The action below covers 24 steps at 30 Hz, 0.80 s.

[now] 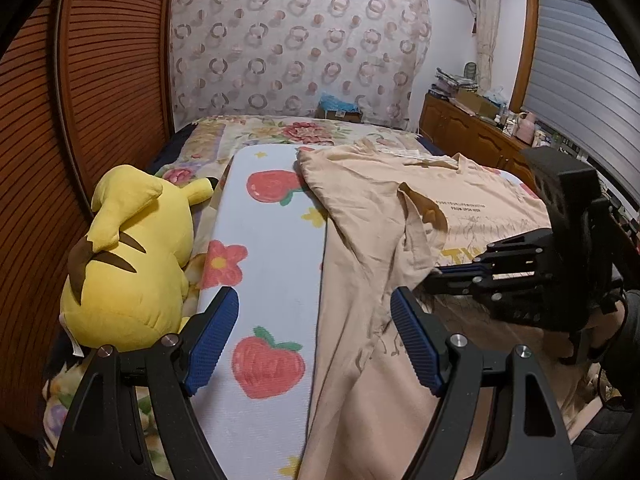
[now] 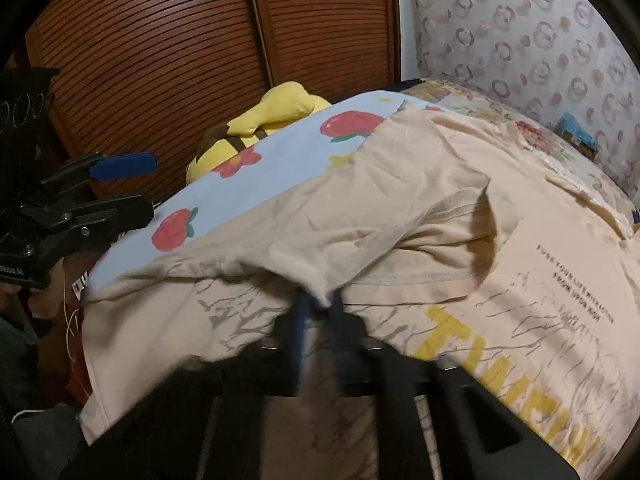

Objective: Fold small clothes

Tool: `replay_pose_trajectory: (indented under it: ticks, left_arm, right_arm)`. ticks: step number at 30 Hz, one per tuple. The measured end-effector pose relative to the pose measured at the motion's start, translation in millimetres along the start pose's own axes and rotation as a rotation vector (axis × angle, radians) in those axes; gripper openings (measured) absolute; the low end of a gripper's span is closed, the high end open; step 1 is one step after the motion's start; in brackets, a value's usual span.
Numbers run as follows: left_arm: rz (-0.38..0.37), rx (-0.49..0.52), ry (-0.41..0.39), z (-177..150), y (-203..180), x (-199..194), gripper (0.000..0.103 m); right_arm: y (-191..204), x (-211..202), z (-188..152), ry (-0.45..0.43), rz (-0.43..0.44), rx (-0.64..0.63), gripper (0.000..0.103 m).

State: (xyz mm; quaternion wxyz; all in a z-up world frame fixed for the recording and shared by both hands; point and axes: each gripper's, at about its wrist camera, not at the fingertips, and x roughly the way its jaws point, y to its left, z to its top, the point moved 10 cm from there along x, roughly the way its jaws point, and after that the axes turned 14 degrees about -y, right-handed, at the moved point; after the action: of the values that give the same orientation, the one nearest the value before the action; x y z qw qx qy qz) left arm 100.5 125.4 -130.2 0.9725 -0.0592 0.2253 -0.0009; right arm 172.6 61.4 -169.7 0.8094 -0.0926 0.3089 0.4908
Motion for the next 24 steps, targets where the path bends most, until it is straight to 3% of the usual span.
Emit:
replay_pose_trajectory:
  ticks: [11,19,24]
  left_arm:
    - [-0.015,-0.005,-0.002,3,-8,1,0.079]
    - [-0.022,0.005,0.029,-4,-14,14,0.079]
    - [-0.009,0.027,0.082,-11,-14,34,0.079]
  right_arm:
    - [5,-50,-5,-0.033,0.043,0.01,0.006]
    - [-40,-58,-9,-0.043,-0.101,0.064,0.032]
    - [-60,-40,17,-0.086,-0.164,0.087,0.033]
